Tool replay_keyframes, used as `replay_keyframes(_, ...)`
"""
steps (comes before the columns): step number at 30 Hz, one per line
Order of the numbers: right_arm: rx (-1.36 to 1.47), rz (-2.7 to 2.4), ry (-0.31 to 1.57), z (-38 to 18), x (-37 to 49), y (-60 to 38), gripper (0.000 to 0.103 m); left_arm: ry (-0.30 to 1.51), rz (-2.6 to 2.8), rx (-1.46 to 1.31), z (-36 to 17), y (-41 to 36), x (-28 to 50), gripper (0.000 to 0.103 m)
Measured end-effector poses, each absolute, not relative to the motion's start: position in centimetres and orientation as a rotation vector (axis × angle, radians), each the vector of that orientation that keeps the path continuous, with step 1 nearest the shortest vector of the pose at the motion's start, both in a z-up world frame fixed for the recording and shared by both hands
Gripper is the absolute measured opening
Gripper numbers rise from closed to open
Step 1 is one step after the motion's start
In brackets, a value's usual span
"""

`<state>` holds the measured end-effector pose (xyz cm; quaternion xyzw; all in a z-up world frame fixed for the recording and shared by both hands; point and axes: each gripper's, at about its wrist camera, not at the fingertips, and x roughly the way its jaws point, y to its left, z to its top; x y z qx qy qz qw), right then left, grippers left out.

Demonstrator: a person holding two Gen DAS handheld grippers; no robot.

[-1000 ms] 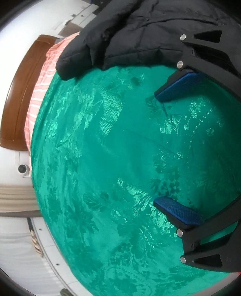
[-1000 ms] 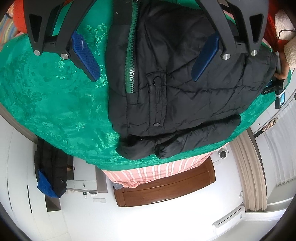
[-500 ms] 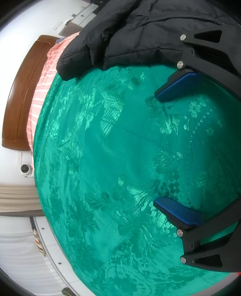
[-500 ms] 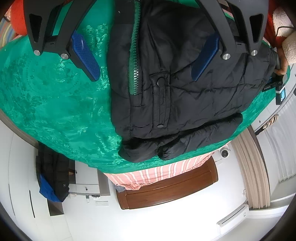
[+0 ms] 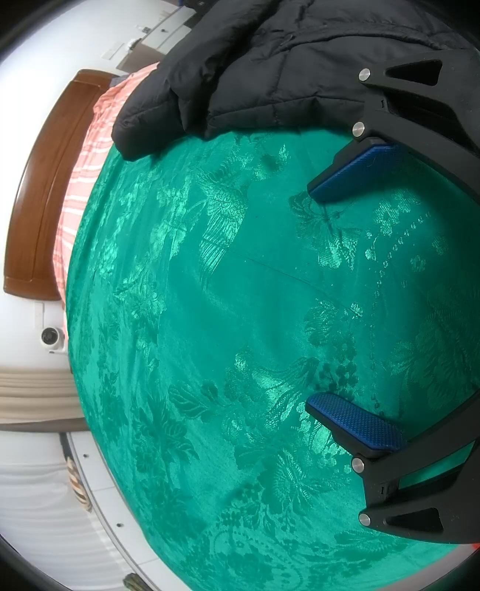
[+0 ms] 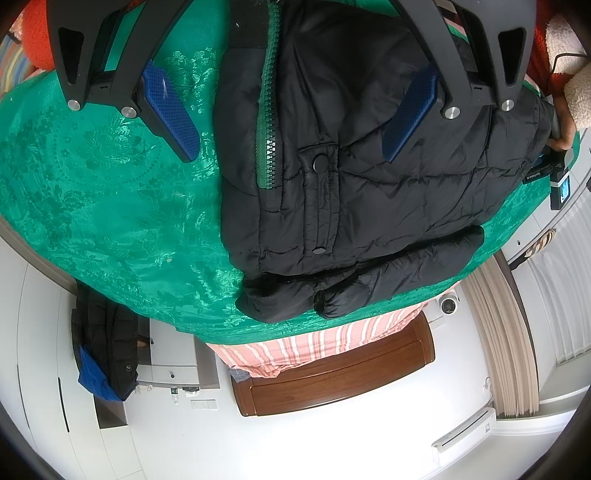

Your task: Fold large clothes

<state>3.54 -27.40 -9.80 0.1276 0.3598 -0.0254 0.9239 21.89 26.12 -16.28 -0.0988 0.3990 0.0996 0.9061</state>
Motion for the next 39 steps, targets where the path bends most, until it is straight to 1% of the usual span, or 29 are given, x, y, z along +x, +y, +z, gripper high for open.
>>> replay_keyframes(39,0.259,-0.048,0.756,-10.14,3.77,-27.18,0.098,0.824,0.206,-0.202,-16.25,26.19,21.84,0.103)
